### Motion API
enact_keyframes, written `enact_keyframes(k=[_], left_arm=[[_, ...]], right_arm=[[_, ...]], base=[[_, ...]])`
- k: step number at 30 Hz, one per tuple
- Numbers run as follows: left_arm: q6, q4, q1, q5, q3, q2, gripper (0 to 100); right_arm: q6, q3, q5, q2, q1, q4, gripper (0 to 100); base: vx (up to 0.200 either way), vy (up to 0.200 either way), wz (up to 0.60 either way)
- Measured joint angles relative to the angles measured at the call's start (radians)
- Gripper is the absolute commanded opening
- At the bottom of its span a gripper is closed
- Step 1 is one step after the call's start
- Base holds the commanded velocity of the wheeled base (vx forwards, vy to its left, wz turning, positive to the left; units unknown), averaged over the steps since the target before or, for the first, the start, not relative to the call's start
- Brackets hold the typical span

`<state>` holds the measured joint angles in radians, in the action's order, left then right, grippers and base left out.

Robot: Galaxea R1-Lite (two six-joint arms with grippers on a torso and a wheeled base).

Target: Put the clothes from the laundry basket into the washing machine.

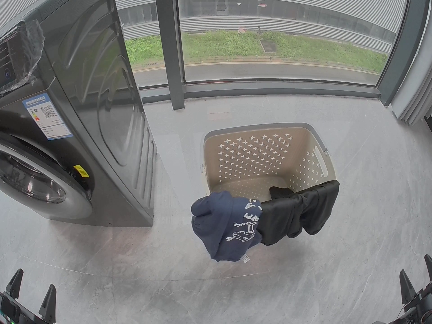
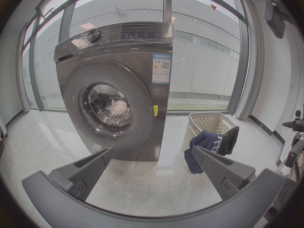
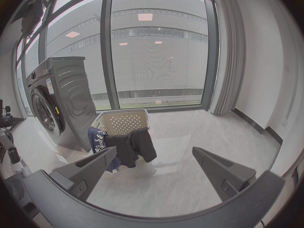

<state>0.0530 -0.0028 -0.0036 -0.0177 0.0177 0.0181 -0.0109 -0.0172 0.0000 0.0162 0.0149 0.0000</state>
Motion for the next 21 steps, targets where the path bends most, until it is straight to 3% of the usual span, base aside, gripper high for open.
enact_keyframes(k=[21], left_arm=[[0.003, 0.001, 0.001, -0.003, 0.000, 0.000, 100]], right_arm=[[0.000, 0.000, 0.000, 0.000, 0.000, 0.000, 100]], base=[[0.000, 0.200, 0.00]])
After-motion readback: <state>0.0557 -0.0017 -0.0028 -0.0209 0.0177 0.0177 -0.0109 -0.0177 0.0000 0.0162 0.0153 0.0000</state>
